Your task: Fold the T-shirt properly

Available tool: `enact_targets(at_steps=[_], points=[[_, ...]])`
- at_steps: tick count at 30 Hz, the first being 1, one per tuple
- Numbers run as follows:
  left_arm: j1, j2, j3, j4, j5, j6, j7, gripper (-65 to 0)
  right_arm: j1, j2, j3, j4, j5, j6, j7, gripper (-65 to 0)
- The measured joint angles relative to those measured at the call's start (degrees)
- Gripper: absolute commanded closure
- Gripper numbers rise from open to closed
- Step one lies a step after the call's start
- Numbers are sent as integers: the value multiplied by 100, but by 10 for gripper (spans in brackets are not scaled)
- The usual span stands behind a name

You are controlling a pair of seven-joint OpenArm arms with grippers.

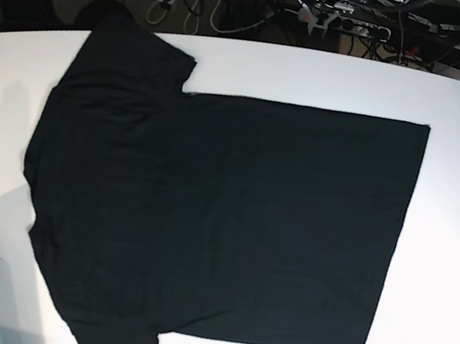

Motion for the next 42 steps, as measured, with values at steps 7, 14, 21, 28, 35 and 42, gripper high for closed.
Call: enact_targets(at_steps=[7,14,21,28,35,42], points=[[-2,0,0,0,0,0,0,-2,-2,0,0,0,2,0,0,-3],[24,0,0,0,0,2,-22,-2,2,0,0,0,2,0,0,-3],[146,0,0,0,0,17,-2,-2,0,0,0,0,0,2,0,-3],[151,-2,0,0,-2,17,0,-2,-11,0,0,0,0,2,0,-3],[214,-144,0,2,0,15,-31,-2,-13,0,0,0,2,2,0,-3],[271,-173,-28,0,0,57,-37,-2,-31,11,0,0,0,2,0,-3]])
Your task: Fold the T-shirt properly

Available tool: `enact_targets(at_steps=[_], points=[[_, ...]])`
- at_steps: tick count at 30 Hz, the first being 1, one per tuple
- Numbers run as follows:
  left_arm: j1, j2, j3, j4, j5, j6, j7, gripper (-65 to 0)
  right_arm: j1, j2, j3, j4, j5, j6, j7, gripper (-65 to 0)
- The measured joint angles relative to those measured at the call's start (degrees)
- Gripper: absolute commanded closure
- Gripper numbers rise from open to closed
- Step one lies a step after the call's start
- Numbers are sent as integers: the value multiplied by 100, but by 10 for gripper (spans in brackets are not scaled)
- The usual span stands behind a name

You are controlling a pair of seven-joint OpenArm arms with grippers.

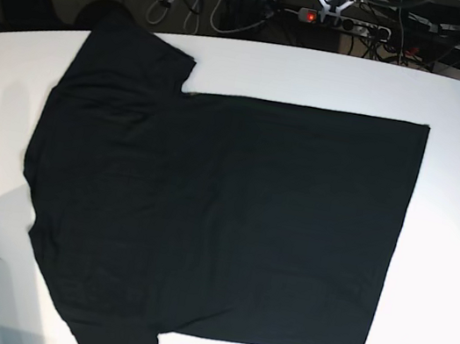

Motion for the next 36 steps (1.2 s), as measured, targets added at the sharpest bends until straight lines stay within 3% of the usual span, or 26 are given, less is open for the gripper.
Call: enact_targets(at_steps=[7,12,25,33,36], points=[[13,-20,-7,83,-55,-2,37,-2,-251,2,0,634,0,2,9,-3],[321,-79,-33,925,-48,4,39,-2,-761,20,-11,1447,-15,17,-70,-3],[592,-111,-33,1139,-46,-39,35,-2,-916,101,-11,1480,-13,44,-72,-2],[756,-372,-31,1189,-44,-85,17,-2,-1062,304,-9,1541,-13,63,-24,-1],[1034,-450,-33,1661,-57,-61,33,-2,-1283,293,-13,1749,-11,72,-50,-1]])
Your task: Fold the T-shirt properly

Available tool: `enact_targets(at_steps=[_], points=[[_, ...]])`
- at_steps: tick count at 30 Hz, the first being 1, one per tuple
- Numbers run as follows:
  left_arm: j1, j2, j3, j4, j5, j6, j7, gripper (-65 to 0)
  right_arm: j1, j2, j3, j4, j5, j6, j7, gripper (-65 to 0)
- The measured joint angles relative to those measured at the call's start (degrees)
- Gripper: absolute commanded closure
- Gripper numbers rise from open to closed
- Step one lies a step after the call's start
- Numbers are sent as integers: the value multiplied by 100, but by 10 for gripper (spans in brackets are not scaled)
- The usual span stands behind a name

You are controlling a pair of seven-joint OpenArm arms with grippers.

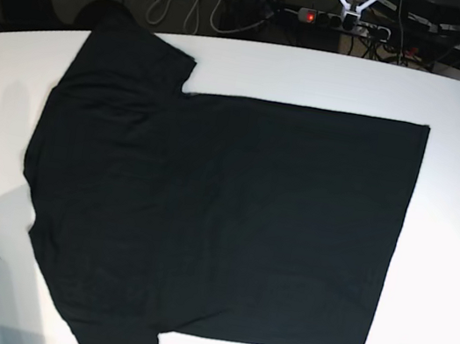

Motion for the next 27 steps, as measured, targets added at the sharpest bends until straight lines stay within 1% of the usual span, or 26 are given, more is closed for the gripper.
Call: enact_targets(at_steps=[3,6,10,12,15,18,21,24,26,27], points=[[485,-7,2,881,20,0,44,-2,-420,85,2,588,-9,33,-79,-1],[970,4,4,1742,0,11,48,-2,-826,85,2,1290,-15,35,-59,-1],[1519,13,4,2649,-7,-4,61,-2,-1298,72,2,2205,-7,37,-26,-1],[1661,2,2,2935,-4,-20,63,-2,-1497,74,2,2568,-7,37,-52,-1],[1816,-9,2,3237,-7,-2,57,-2,-1709,98,-4,2900,-4,44,-79,-1],[1873,-11,2,3307,-9,-7,55,-2,-1731,179,-9,2927,-4,42,-76,-1],[1886,-59,2,3307,-42,-7,66,-2,-1714,188,13,2938,-4,42,-70,-1],[1886,-140,24,3307,-573,-9,70,-2,-1720,203,13,2942,-2,42,-72,-1],[1893,-299,125,3307,-931,-42,68,-2,-1733,236,13,2942,-2,39,-55,-1],[1917,-385,190,3320,-1110,-2,66,-2,-1738,254,13,2942,-2,42,-31,-1]])
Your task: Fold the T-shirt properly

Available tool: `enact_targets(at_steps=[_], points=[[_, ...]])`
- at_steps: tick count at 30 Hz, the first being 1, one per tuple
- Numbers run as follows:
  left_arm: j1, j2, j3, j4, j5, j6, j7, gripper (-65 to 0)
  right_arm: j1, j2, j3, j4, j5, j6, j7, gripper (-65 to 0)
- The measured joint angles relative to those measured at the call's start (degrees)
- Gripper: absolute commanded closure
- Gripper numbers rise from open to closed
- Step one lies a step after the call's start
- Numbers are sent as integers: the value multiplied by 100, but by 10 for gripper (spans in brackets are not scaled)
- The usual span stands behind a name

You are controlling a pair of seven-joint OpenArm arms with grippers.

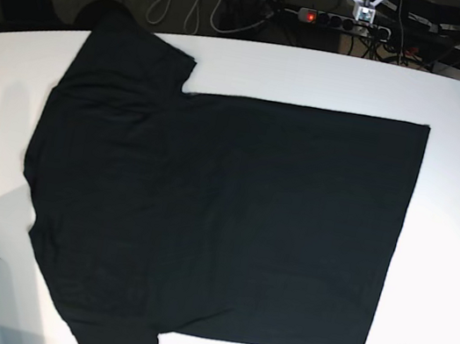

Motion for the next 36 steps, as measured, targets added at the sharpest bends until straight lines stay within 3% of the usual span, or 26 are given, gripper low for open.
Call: enact_targets(at_steps=[3,7,15,36], points=[[70,-249,365,76,-332,22,2,-2,-61,0,0,42,0,0,37,-1],[348,-313,592,538,-669,-20,2,-2,-413,-2,4,704,-4,2,-7,-1],[675,-398,551,1226,-695,0,-11,-3,-964,7,4,1860,-2,7,-55,-1],[828,-391,551,1346,-697,7,-17,-6,-1154,9,4,1987,-2,7,-57,-2]])
